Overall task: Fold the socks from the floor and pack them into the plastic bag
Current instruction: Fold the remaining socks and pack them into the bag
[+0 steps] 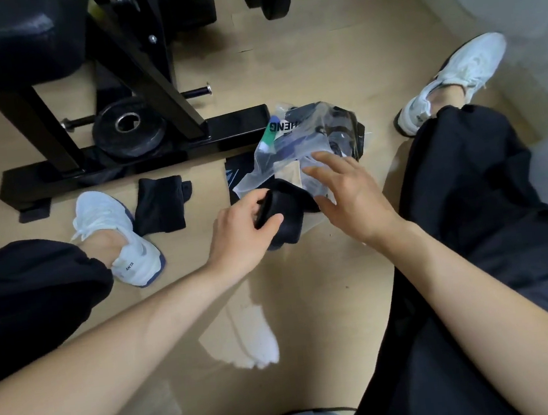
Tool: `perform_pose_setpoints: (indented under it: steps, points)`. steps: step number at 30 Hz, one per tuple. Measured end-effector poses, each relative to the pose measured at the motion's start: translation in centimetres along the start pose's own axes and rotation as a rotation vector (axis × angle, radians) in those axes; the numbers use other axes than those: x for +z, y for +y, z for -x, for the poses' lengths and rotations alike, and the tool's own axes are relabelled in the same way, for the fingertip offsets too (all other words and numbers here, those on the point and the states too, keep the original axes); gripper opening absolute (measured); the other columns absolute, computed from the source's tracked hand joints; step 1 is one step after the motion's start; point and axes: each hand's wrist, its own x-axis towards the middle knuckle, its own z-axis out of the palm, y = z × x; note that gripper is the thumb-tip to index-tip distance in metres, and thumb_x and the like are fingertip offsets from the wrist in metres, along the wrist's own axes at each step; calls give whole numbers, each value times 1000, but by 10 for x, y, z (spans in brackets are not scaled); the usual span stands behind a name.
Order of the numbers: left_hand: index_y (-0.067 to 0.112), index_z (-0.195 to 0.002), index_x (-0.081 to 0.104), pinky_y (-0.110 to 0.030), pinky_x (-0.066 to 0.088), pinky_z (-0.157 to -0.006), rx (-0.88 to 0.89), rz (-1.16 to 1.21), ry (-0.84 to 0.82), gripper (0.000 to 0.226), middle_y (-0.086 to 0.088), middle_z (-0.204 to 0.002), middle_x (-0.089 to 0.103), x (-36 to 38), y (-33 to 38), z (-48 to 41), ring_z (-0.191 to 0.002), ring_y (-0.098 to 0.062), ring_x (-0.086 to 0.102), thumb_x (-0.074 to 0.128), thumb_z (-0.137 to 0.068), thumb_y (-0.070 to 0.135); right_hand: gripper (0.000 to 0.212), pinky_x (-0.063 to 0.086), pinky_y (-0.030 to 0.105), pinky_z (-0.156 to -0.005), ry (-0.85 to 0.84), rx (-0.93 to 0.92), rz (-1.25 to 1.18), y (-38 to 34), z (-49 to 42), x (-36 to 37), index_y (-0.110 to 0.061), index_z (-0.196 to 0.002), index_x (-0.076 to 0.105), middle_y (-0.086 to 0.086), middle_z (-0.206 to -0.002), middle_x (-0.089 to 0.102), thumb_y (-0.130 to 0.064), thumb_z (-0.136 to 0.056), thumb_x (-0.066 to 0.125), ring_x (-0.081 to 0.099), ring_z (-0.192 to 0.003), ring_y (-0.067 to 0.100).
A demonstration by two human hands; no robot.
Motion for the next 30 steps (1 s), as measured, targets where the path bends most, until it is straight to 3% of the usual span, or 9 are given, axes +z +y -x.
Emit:
perform_pose_setpoints:
  steps: [3, 7, 12, 15, 19, 24, 28, 30]
  points:
    - [27, -133, 61, -37, 53, -91, 31, -66, 97, 44, 1, -116, 74, 34, 4, -18, -108, -23, 67, 69, -90, 27, 55, 51, 48, -91, 94, -26, -74, 3, -7, -8, -5, -134, 56, 17, -139, 51, 7, -81, 66, 55, -115, 41]
    - [25, -133, 61, -39, 56, -79, 145, -166, 199, 43, 1, -121, 71, 74, 5, -41, -107, -27, 67, 67, -91, 23, 65, 50, 45, -97, 104, -29, -129, 10, -12, -11, -5, -139, 50, 15, -145, 45, 11, -78, 64, 52, -124, 37]
    - [25, -134, 59, -42, 57, -68, 238, -285, 161, 40, 1, -115, 71, 109, -5, -74, -101, -24, 68, 60, -95, 24, 71, 51, 42, -95, 100, -14, -171, 15, -16, -10, -6, -142, 48, 13, -147, 44, 12, -76, 67, 54, -120, 33]
    - [27, -139, 52, -41, 56, -79, 234, -393, 128, 41, 2, -126, 64, 120, -7, -92, -114, -21, 62, 55, -98, 24, 75, 50, 42, -98, 78, 5, -184, 16, -14, -10, -8, -145, 46, 13, -149, 41, 9, -76, 70, 53, -123, 31]
    - [21, -135, 51, -32, 48, -99, 383, -570, 91, 41, 1, -132, 58, 130, -19, -117, -121, -17, 55, 61, -96, 16, 73, 45, 37, -106, 78, 15, -205, 17, -13, -11, -9, -145, 46, 12, -150, 41, 3, -79, 73, 45, -134, 27]
    - [19, -133, 39, -43, 52, -95, 437, -728, -7, 47, -6, -133, 55, 136, -30, -144, -117, -26, 57, 62, -93, 11, 72, 43, 34, -109, 99, 22, -256, 22, -16, -12, -6, -144, 46, 11, -150, 41, 2, -79, 74, 42, -138, 23]
    - [19, -146, 39, -50, 43, -106, 635, -768, -139, 50, -7, -147, 49, 131, -34, -142, -128, -29, 49, 36, -98, 34, 72, 48, 36, -102, 105, 19, -272, 24, -17, -11, -6, -144, 46, 12, -149, 40, 3, -78, 71, 44, -136, 25]
    - [25, -150, 36, -49, 36, -112, 701, -792, -203, 53, -4, -156, 40, 125, -40, -142, -135, -29, 44, 33, -101, 46, 74, 48, 33, -100, 102, 24, -270, 23, -18, -11, -8, -145, 45, 12, -150, 39, 4, -77, 70, 43, -136, 24]
